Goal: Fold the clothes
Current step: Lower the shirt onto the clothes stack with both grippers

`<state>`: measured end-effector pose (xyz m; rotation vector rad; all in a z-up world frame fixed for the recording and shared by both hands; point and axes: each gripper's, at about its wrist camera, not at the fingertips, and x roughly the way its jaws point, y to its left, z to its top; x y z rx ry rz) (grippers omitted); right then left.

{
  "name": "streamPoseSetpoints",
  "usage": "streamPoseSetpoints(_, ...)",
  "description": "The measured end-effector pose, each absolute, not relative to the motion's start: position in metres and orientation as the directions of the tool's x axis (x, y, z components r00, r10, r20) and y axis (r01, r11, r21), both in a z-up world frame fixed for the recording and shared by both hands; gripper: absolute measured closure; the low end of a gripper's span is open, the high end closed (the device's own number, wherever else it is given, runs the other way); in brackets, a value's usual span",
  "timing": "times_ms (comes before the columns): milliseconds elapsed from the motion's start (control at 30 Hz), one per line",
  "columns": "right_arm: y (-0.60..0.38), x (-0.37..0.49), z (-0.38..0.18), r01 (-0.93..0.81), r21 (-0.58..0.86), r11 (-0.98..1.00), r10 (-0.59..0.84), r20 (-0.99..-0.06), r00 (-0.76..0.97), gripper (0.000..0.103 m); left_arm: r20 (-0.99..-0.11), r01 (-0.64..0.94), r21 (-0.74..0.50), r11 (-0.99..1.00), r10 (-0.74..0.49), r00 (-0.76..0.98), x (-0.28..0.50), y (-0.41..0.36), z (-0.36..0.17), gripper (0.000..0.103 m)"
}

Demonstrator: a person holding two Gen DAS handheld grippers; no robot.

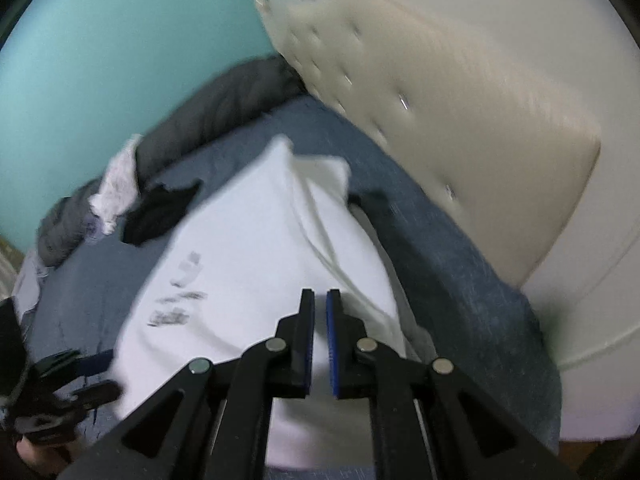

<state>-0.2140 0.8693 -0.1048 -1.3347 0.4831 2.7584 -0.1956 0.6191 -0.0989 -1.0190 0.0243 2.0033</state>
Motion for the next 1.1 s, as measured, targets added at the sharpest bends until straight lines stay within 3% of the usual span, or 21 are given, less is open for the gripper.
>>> streamPoseSetpoints(100,0.877,-0.209,-0.112,-0.230,0.262,-0.937,-0.063,-0.775,-0.629,0.101,-0.665,-0.708,-0.326,-0.626,0.684,-0.299,-0.194,0.619,-0.096,0.061)
streamPoseSetpoints(333,0.877,-0.166,-0.079,-0.187,0.327,-0.926,-0.090,-0.674,-0.733,0.099,-0.664,-0.712,-0.322,-0.624,0.685,-0.300,-0.194,0.617,-0.095,0.061)
streamPoseSetpoints(467,0.856,-0.163,-0.087,-0.103,0.267,-0.958,-0.122,-0.708,-0.696,0.099,-0.666,-0.714,-0.316,-0.624,0.683,-0.302,-0.192,0.617,-0.093,0.061)
streamPoseSetpoints(600,0.880,-0.159,-0.106,-0.232,0.238,-0.943,-0.028,-0.753,-0.657,0.099,-0.667,-0.717,-0.310,-0.624,0.681,-0.304,-0.191,0.617,-0.092,0.061)
streamPoseSetpoints(733,0.899,-0.143,-0.098,-0.311,0.266,-0.913,0.023,-0.725,-0.688,0.099,-0.662,-0.718,-0.311,-0.623,0.684,-0.307,-0.189,0.617,-0.089,0.061)
streamPoseSetpoints(967,0.846,-0.144,-0.077,-0.079,0.318,-0.945,-0.158,-0.654,-0.740,0.099,-0.645,-0.732,-0.318,-0.603,0.703,-0.300,-0.187,0.621,-0.080,0.061)
streamPoseSetpoints(1100,0.827,-0.154,-0.092,-0.067,0.263,-0.962,-0.147,-0.713,-0.686,0.099,-0.657,-0.731,-0.314,-0.606,0.695,-0.293,-0.188,0.622,-0.084,0.061)
